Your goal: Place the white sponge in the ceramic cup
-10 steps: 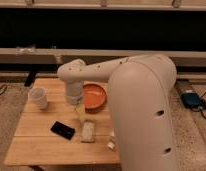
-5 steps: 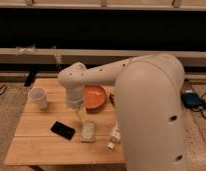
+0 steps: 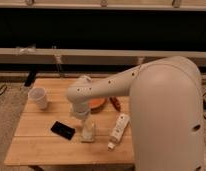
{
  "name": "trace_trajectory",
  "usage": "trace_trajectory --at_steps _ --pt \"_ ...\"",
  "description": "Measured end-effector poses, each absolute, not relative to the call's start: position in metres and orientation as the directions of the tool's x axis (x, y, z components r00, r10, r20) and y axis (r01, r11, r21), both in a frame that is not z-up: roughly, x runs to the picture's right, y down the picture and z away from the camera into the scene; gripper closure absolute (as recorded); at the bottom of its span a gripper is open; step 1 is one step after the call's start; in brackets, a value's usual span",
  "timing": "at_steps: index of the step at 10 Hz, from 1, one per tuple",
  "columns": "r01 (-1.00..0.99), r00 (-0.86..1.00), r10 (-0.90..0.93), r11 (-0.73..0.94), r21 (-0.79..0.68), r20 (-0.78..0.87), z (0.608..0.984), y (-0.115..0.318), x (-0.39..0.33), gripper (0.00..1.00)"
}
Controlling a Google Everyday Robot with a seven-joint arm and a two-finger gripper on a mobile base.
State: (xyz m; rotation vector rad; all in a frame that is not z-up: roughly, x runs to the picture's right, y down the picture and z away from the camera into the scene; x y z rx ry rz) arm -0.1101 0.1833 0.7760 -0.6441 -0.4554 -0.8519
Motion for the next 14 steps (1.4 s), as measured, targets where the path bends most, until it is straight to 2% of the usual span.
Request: trace_trajectory --at_steps 6,12,14 --pt "0.810 0.581 -0.535 0.453 -0.373 0.613 0.801 0.203 -0.071 0.20" --pt "0.784 0.612 -0.487 0.476 -0.398 0.623 0.821 0.229 -0.069 0.21" --pt "0.779 0.618 -0.487 0.483 -0.399 0.617 0.822 0.229 -0.072 0.34"
